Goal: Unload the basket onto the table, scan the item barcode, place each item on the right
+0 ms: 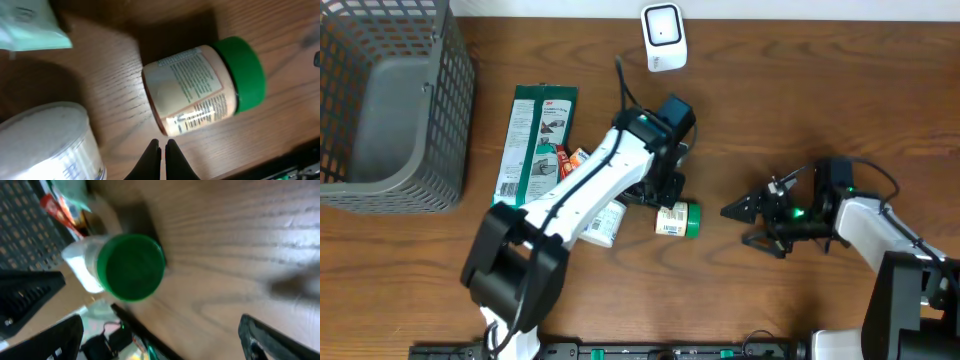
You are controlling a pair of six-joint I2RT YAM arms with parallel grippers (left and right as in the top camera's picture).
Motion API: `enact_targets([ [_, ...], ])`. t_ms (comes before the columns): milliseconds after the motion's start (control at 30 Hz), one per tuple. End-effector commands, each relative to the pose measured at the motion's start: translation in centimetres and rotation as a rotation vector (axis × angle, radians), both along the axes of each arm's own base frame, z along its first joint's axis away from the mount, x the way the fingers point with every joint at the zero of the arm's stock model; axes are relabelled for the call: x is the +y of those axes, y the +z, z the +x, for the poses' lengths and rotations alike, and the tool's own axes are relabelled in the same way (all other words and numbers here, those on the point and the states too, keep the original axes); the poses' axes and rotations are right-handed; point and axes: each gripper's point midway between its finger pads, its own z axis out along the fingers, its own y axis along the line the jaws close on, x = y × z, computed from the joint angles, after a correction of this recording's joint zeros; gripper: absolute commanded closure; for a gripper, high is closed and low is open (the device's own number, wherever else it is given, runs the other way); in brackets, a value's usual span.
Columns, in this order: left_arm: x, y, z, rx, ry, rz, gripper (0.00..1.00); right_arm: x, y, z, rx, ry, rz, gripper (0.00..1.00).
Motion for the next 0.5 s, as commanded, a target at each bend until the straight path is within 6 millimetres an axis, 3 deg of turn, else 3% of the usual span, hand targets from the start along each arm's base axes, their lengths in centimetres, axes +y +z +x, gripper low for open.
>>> enact_targets([
  [0, 0.2, -1.6, -0.6, 0.047, -0.026, 0.028, 0.93, 1.5, -0.7, -1.1, 0.071, -0.036, 0.046, 0.05],
  [233, 0.0, -3.1, -0.3, 0.058, -0.036, 0.039, 0.92, 3.6, -1.6, -1.2, 0.046, -0.016, 0.053, 0.05],
  [467, -0.6, -3.3, 0.6, 0.025, -0.036, 0.016, 0.92, 5.3, -2.0, 0.5, -0.016, -0.019, -0.003, 0.02],
])
